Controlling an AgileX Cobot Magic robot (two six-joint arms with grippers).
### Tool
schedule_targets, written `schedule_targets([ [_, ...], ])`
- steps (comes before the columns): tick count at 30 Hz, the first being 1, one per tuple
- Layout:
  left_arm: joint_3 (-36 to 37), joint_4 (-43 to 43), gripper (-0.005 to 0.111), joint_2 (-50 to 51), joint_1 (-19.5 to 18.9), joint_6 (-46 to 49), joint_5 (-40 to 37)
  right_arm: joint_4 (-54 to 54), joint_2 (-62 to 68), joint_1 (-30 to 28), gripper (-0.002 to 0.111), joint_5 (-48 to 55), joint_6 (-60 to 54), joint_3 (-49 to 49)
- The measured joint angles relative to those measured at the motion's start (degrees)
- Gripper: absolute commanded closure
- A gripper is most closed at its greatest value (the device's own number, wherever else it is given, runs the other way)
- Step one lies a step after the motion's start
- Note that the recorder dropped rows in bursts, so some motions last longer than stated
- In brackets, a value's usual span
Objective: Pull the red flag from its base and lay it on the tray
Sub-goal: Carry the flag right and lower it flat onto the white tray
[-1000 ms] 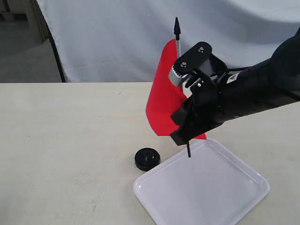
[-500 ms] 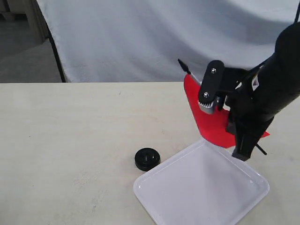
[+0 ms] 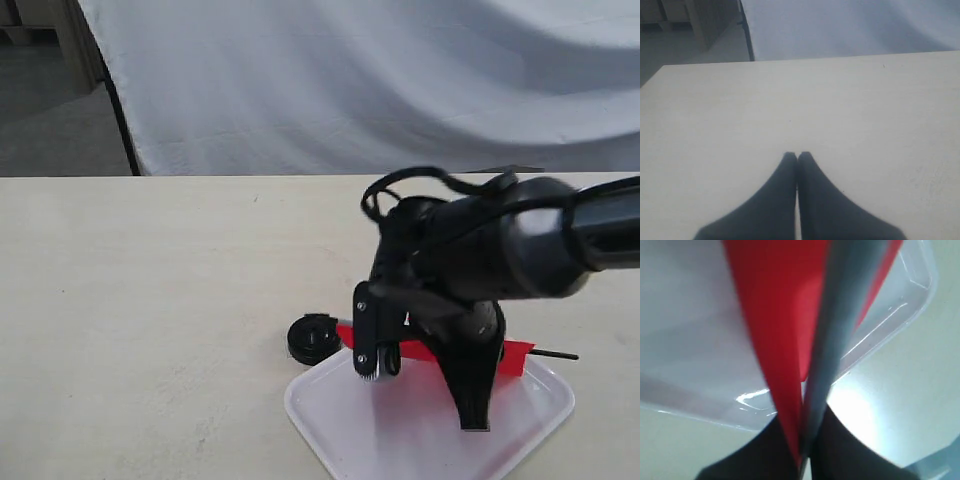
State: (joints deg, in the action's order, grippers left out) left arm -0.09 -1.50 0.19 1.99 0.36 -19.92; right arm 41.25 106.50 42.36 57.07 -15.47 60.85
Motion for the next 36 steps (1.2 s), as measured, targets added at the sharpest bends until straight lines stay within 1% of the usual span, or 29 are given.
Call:
schedule_targets([
  [3, 0.00, 0.00, 0.107, 0.00, 0.00, 0.00, 0.00, 5.84, 3.37, 3.05, 0.109, 0.61, 5.32, 0.00],
  [7, 0.00, 0.00, 0.107, 0.00, 0.00, 0.00, 0.00, 7.62, 7.70, 5.65, 0.108, 1.10, 6.13, 0.04],
  [16, 0.00, 0.00, 0.107, 0.00, 0.00, 0.00, 0.00, 8.93, 8.45, 5.90, 0.108, 1.72, 6.34, 0.04],
  [19, 0.00, 0.00, 0.107, 0.00, 0.00, 0.00, 0.00, 8.16, 8.45, 5.90, 0.095, 1.72, 5.14, 0.04],
  [20, 0.00, 0.00, 0.107, 0.00, 0.00, 0.00, 0.00, 7.72, 8.45, 5.90, 0.086, 1.72, 4.58, 0.04],
  [23, 0.00, 0.00, 0.107, 0.00, 0.00, 0.00, 0.00, 6.71, 8.45, 5.90, 0.065, 1.72, 3.51, 0.04],
  [25, 0.00, 0.00, 0.107, 0.00, 0.00, 0.00, 0.00, 6.41, 8.45, 5.90, 0.057, 1.72, 3.30, 0.04],
  [26, 0.00, 0.00, 0.107, 0.00, 0.00, 0.00, 0.00, 6.36, 8.45, 5.90, 0.054, 1.72, 3.30, 0.04],
  [28, 0.00, 0.00, 0.107, 0.00, 0.00, 0.00, 0.00, 6.26, 8.45, 5.90, 0.054, 1.72, 3.18, 0.04],
  [32, 0.00, 0.00, 0.107, 0.00, 0.00, 0.00, 0.00, 6.26, 8.45, 5.90, 0.058, 2.60, 3.18, 0.04],
  [36, 0.00, 0.00, 0.107, 0.00, 0.00, 0.00, 0.00, 6.26, 8.45, 5.90, 0.061, 5.90, 3.07, 0.04],
])
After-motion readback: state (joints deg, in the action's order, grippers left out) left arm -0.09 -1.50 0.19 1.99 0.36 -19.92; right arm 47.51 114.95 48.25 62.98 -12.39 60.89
